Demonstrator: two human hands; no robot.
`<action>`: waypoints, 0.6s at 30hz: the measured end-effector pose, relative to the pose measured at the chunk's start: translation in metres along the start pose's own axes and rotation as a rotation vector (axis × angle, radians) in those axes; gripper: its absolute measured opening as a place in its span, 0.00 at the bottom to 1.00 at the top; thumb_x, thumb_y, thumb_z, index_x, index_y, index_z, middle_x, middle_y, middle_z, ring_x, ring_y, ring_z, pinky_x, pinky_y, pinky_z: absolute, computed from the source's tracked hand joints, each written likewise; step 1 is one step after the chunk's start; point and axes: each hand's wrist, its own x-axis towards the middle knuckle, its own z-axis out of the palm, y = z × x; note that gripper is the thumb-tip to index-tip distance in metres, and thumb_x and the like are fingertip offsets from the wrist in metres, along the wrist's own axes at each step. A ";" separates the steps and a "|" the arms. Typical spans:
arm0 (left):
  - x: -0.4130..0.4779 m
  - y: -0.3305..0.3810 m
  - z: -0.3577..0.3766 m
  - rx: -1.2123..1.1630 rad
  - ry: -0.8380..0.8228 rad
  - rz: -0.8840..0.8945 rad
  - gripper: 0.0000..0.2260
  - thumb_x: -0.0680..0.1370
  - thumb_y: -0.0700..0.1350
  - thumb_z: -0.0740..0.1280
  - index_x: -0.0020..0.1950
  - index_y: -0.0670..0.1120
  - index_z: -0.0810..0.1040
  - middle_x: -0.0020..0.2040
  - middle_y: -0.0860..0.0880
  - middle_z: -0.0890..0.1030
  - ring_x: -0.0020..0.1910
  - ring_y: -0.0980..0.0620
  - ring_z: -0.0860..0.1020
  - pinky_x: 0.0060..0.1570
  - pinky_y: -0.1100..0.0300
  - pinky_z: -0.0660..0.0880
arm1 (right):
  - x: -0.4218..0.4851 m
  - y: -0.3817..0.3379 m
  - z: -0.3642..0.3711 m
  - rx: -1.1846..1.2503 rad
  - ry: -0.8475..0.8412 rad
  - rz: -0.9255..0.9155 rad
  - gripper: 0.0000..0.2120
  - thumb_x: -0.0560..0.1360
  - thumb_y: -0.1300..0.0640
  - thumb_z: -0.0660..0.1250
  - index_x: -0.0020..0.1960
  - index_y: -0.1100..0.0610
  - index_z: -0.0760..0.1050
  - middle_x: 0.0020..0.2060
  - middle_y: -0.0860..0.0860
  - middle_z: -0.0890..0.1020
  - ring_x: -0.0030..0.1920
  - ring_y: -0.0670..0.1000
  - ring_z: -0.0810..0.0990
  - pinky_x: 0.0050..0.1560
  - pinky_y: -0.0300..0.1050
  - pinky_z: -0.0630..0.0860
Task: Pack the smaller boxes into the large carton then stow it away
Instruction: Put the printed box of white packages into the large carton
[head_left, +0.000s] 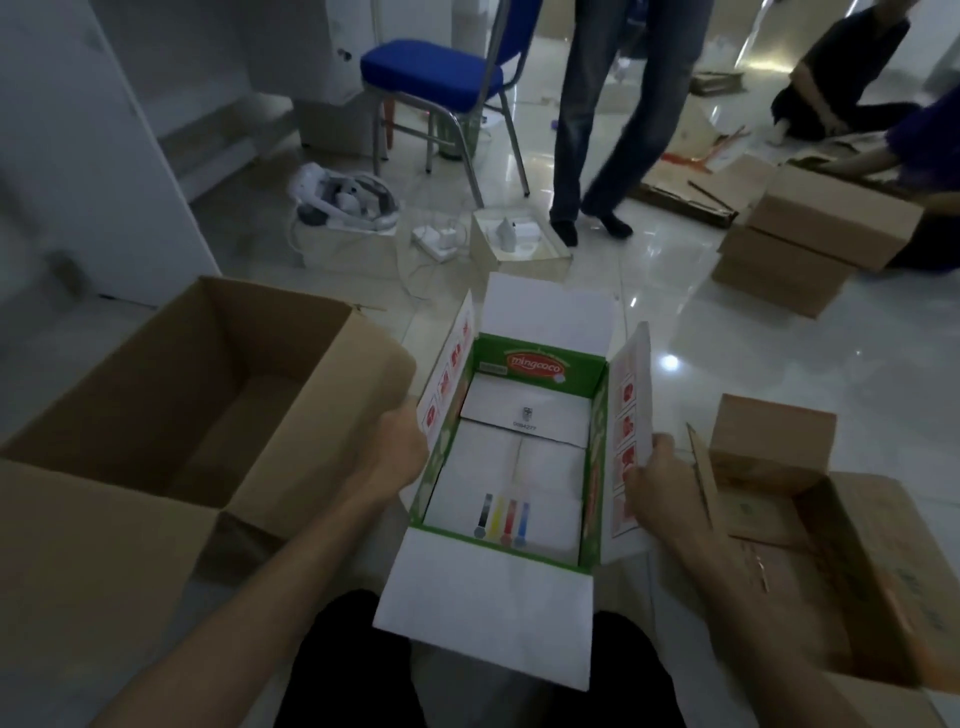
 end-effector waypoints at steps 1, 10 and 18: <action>-0.001 0.005 -0.015 0.002 0.015 0.025 0.09 0.79 0.44 0.59 0.58 0.47 0.72 0.52 0.45 0.81 0.41 0.49 0.81 0.32 0.57 0.80 | -0.004 -0.013 -0.009 -0.026 0.009 -0.038 0.03 0.79 0.58 0.57 0.51 0.57 0.66 0.35 0.48 0.74 0.32 0.48 0.78 0.23 0.38 0.72; -0.033 0.009 -0.167 0.102 0.129 0.057 0.09 0.78 0.44 0.58 0.57 0.49 0.73 0.51 0.46 0.82 0.43 0.45 0.83 0.39 0.48 0.83 | -0.032 -0.125 -0.039 0.059 -0.067 -0.171 0.10 0.78 0.59 0.60 0.58 0.60 0.65 0.47 0.56 0.77 0.37 0.53 0.79 0.28 0.38 0.73; -0.032 -0.049 -0.261 0.125 0.278 -0.056 0.15 0.78 0.42 0.58 0.63 0.49 0.73 0.58 0.43 0.81 0.48 0.45 0.81 0.35 0.53 0.79 | -0.023 -0.220 0.009 0.104 -0.119 -0.296 0.14 0.77 0.59 0.61 0.61 0.61 0.66 0.54 0.60 0.81 0.42 0.55 0.80 0.27 0.35 0.71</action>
